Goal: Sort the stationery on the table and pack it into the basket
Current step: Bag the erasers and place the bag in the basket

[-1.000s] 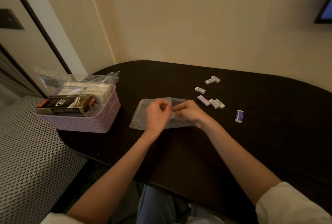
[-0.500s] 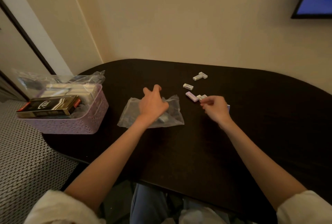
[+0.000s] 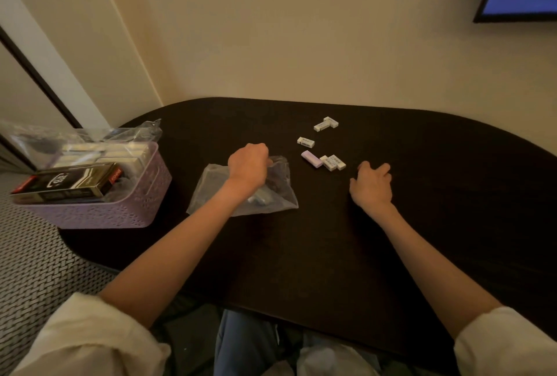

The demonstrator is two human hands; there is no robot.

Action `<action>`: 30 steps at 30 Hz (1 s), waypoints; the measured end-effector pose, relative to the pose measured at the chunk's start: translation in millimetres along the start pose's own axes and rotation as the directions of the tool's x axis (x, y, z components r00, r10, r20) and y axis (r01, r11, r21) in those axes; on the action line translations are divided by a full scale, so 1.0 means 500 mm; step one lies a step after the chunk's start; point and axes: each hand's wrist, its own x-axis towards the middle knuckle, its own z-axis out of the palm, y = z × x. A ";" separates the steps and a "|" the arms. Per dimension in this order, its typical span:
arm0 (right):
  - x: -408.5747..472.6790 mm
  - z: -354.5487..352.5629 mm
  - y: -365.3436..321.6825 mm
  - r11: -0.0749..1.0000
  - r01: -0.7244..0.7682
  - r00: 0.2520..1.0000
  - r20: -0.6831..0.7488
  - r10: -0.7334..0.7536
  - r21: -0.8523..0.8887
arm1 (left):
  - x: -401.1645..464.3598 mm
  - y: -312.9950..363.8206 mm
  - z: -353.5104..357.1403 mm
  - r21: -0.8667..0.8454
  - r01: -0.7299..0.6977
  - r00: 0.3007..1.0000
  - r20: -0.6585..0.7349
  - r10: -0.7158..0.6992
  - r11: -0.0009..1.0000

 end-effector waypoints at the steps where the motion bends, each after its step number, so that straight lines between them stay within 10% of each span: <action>1: 0.000 -0.001 -0.005 1.000 0.010 1.000 0.001 -0.010 0.025 | -0.001 -0.011 0.003 -0.103 0.008 1.000 -0.009 -0.009 0.995; 14: 0.076 0.001 -0.131 0.838 0.545 0.837 0.048 -0.546 0.028 | -0.005 -0.061 -0.013 -0.557 0.073 0.997 0.049 -0.055 0.827; 24: 0.091 0.034 -0.163 0.762 0.567 0.819 0.118 -0.561 -0.314 | -0.015 -0.075 -0.030 -0.608 0.077 0.995 0.098 -0.022 0.790; 30: 0.065 0.018 -0.165 0.807 0.576 0.818 0.090 -0.569 -0.134 | -0.024 -0.062 -0.030 -0.537 0.057 0.997 0.080 -0.017 0.842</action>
